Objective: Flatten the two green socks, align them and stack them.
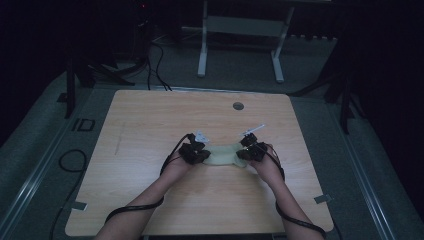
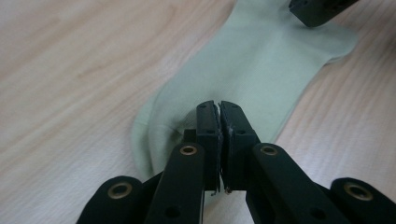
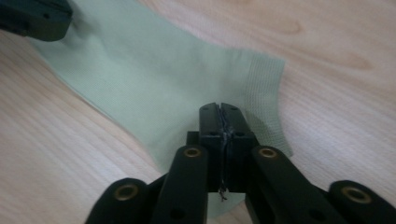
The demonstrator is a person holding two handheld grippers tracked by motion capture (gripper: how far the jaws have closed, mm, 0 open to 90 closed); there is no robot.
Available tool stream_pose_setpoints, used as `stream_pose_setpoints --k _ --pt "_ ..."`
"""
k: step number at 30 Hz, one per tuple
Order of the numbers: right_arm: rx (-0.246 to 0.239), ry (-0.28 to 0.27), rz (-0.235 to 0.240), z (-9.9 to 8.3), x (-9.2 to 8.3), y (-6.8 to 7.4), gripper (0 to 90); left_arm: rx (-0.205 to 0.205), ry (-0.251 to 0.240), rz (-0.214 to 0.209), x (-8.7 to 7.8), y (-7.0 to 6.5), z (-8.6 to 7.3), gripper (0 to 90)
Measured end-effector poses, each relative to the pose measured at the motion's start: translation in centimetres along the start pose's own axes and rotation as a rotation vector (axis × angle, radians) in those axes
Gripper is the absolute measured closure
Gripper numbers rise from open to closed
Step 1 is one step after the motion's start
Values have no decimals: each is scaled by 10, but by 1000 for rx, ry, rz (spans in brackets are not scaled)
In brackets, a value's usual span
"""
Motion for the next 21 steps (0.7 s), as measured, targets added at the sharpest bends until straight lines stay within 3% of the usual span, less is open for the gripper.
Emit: stream_pose_setpoints --k 3,4,10,21 --pt "1 17 1 -5 6 -1 861 -2 8 7 2 1 -3 863" --pt "12 0 6 -7 7 -1 853 -28 -3 -3 2 3 -7 864" --pt "-17 -7 10 -7 8 6 842 -18 1 7 -6 2 -14 863" --pt "-26 0 27 -3 11 15 812 -45 -12 -6 -13 4 -21 860"
Point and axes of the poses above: each handheld gripper's, and its own axes: x roughly forward along the jaws, z roughly out of its top, y roughly to its left, the point moved 8 cm from there along x, roughly forward along the jaws, and after that the axes turned 7 degrees about -y, right-handed, at the moved point
